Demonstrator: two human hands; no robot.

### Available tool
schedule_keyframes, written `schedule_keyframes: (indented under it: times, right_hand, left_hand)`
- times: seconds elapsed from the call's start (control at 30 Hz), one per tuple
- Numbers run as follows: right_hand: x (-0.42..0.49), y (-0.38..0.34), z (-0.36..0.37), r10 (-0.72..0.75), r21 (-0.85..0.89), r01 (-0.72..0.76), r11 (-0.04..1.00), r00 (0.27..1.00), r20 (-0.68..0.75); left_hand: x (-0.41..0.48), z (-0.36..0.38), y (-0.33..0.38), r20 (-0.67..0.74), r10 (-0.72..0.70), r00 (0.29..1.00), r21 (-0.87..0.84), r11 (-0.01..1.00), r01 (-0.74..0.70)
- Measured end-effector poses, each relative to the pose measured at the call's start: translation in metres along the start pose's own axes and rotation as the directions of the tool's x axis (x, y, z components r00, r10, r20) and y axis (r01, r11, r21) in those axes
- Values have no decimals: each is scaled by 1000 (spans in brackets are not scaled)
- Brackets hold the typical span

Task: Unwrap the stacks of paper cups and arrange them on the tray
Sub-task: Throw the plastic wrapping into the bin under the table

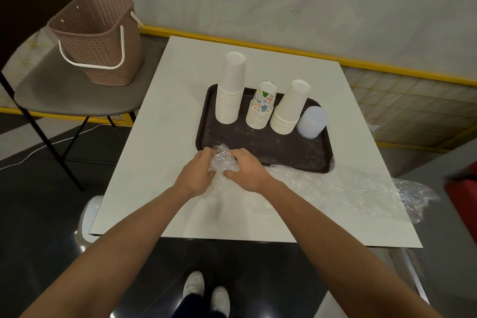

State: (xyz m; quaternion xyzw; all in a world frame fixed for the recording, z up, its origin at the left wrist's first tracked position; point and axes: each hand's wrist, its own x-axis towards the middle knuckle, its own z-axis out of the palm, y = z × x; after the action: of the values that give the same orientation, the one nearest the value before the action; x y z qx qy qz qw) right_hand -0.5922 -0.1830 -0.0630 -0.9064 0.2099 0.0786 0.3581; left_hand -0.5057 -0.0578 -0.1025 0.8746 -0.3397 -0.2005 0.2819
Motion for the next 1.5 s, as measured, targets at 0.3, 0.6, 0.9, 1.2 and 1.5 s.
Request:
schedule_keyframes:
  times: [0.3, 0.6, 0.9, 1.2, 1.5]
  right_hand:
    - [9, -32, 9, -129, 78, 128, 989, 991, 17]
    - [17, -73, 49, -185, 61, 186, 981, 983, -14]
    - [33, -152, 111, -192, 108, 192, 975, 981, -11]
    - [51, -234, 207, -115, 131, 104, 986, 990, 78]
    - [76, -235, 300, 105, 337, -196, 921, 957, 269]
  left_hand:
    - [-11, -35, 2, -35, -109, 993, -357, 930, 89]
    - [-48, -62, -27, -39, -241, 970, -659, 735, 156]
    - [-82, -104, -99, -75, -284, 956, -644, 746, 171]
    - [-131, -154, -222, 117, -280, 953, -836, 490, 247]
    - [-130, -115, -328, 59, -431, 901, -781, 542, 310]
